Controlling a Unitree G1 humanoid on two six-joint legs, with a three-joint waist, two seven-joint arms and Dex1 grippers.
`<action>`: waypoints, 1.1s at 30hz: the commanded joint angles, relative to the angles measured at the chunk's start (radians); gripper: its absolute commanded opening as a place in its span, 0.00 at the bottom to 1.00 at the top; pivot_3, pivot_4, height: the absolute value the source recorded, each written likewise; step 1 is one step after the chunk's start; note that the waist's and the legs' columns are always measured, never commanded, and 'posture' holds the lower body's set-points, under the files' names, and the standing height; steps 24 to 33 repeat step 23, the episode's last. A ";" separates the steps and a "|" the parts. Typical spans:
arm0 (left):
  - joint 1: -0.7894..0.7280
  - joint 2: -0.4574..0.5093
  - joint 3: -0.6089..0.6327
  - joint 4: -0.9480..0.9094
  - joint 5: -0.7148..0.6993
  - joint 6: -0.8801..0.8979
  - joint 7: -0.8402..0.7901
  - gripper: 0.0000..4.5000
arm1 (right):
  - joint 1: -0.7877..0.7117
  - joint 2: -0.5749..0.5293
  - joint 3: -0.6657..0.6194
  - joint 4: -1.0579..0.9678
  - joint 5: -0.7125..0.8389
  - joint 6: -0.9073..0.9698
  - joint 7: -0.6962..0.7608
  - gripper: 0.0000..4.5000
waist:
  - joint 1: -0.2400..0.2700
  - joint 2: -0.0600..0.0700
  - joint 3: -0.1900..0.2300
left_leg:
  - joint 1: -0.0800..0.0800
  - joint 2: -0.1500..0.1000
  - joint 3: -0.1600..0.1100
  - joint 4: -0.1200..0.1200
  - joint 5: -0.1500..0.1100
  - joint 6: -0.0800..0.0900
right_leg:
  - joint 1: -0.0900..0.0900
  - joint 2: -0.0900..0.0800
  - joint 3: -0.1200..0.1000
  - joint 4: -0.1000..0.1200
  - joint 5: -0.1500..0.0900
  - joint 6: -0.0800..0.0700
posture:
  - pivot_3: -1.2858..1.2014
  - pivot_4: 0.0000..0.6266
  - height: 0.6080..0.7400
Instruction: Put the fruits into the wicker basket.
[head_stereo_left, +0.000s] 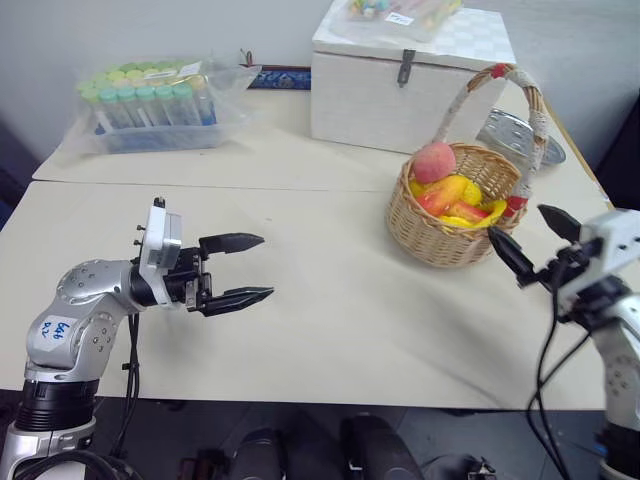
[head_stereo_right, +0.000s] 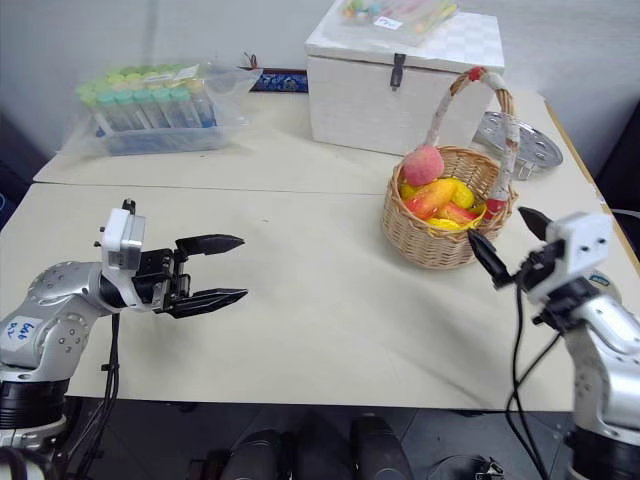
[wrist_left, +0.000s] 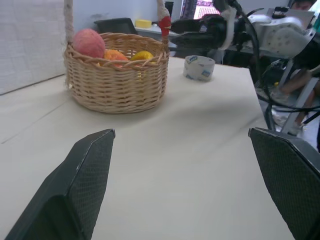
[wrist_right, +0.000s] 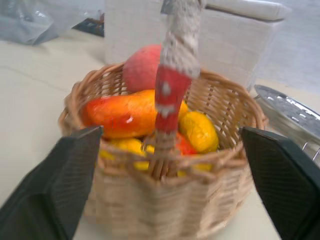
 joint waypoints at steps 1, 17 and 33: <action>0.035 0.013 0.031 -0.047 0.016 -0.018 0.023 1.00 | 0.113 -0.082 -0.112 -0.099 0.116 -0.016 0.189 0.99 | 0.004 0.000 0.000 | 0.000 0.000 0.000 0.000 0.000 0.000 | 0.001 0.000 0.000 -0.001 0.000 0.000 | 0.52 0.24 1.00; 0.356 -0.001 0.081 0.208 0.423 -0.546 0.169 1.00 | -0.085 -0.052 0.427 0.215 -0.145 -0.455 0.605 0.99 | -0.001 -0.001 0.000 | 0.013 0.002 -0.001 -0.004 -0.003 0.003 | 0.016 0.000 -0.002 -0.012 0.003 0.000 | 0.52 0.24 1.00; 0.388 -0.040 0.078 0.114 0.406 -0.488 0.244 1.00 | -0.155 0.046 0.538 0.292 -0.173 -0.522 0.586 0.99 | 0.020 -0.001 0.000 | 0.011 0.001 -0.002 -0.002 -0.005 0.005 | 0.016 -0.003 -0.005 -0.013 0.003 0.000 | 0.52 0.24 1.00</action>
